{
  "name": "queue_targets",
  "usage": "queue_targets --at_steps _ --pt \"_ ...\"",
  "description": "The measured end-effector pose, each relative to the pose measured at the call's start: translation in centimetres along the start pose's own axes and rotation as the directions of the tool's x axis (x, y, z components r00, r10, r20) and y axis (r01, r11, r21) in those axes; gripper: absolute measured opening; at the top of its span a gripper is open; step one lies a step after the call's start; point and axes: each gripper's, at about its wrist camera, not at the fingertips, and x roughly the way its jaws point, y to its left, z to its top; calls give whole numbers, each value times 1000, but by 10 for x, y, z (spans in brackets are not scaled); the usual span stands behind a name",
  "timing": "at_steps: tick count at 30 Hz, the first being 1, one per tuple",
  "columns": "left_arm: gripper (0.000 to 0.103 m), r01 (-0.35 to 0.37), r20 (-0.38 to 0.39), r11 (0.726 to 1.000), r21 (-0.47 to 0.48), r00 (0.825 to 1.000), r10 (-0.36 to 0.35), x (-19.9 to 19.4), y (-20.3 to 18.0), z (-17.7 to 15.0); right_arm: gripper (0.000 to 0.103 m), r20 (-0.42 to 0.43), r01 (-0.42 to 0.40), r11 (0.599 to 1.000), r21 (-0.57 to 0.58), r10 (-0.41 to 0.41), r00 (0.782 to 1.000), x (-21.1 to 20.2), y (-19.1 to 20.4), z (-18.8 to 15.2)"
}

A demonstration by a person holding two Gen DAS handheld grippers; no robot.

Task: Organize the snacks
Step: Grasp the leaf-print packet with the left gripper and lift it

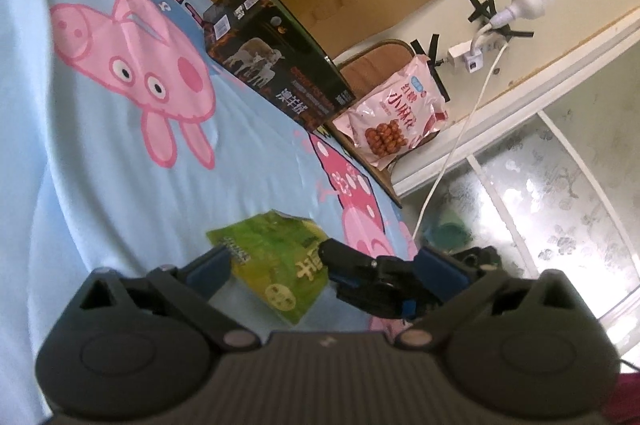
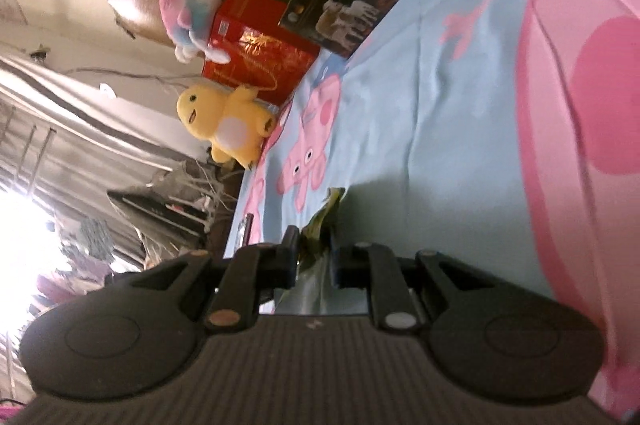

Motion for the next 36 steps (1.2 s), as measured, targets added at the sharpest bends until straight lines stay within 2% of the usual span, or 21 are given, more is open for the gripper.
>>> queue_targets --at_steps 4,8,23,28,31,36 --pt "101 -14 -7 1000 15 1000 14 2 -2 -1 21 -18 18 999 -51 -19 1000 4 8 -2" --pt "95 -20 -10 1000 17 1000 20 2 -1 -1 21 -15 23 998 -54 -24 1000 6 8 -3" --pt "96 -18 -10 1000 20 1000 18 1 0 -1 20 -14 109 986 -130 -111 994 14 18 -6" --pt "96 -16 -10 1000 16 1000 16 1 0 -1 20 -18 106 985 -138 -109 994 14 17 -5" --pt "96 -5 -9 1000 0 1000 5 -1 1 -1 20 -27 76 992 -96 -79 996 13 12 -2" --pt "98 14 -12 1000 -20 1000 -14 -3 2 2 18 -8 -18 994 111 19 1000 2 -11 9"
